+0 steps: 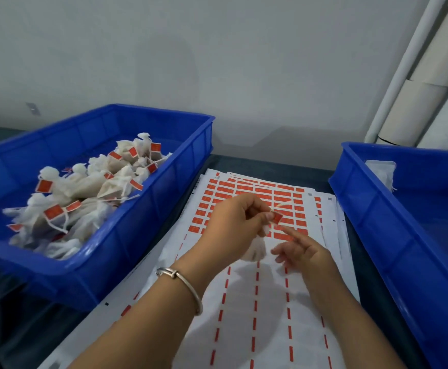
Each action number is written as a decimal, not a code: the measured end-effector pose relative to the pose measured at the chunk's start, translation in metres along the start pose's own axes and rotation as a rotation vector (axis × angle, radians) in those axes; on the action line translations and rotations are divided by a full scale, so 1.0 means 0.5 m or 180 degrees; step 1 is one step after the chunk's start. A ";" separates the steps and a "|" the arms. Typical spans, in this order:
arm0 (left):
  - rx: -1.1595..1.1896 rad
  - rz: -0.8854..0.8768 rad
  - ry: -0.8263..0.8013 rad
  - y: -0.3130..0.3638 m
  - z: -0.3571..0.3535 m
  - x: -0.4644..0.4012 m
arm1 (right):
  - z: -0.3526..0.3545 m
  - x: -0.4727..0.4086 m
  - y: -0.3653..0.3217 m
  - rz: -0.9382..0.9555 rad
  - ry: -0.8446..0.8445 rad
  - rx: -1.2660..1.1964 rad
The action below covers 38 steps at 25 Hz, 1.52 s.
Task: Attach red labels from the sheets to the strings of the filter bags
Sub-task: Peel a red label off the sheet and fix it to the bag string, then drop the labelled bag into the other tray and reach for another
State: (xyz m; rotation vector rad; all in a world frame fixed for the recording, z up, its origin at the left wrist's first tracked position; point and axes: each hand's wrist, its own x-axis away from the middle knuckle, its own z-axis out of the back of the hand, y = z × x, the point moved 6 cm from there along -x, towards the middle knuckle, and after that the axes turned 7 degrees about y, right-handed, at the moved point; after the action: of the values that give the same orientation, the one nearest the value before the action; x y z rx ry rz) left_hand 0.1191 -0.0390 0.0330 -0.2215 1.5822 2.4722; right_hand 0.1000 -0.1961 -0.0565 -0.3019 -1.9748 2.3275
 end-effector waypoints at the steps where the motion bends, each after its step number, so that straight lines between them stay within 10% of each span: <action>1: 0.0049 0.0012 0.0111 0.009 0.025 0.000 | 0.001 -0.001 0.006 -0.0063 0.0022 -0.0030; 16: -0.0863 -0.0456 0.2337 0.083 0.550 0.081 | 0.008 -0.007 0.015 -0.0147 0.0148 0.0295; 26: -0.1598 0.0903 0.1398 -0.118 0.531 0.105 | 0.000 0.007 -0.004 -0.0189 0.0214 0.0490; 34: -0.1166 0.0036 0.1537 -0.004 0.413 0.077 | -0.045 0.022 -0.007 -0.0589 -0.0180 0.0915; 38: -0.1026 -0.0143 0.0289 0.028 0.177 0.043 | -0.047 -0.023 -0.083 -0.0300 -0.0134 0.1656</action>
State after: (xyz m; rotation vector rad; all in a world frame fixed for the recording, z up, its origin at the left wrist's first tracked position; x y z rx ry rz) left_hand 0.0930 0.0376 0.0775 -0.4168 1.1843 2.7041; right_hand 0.1127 -0.1685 -0.0182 -0.1183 -1.2878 2.6795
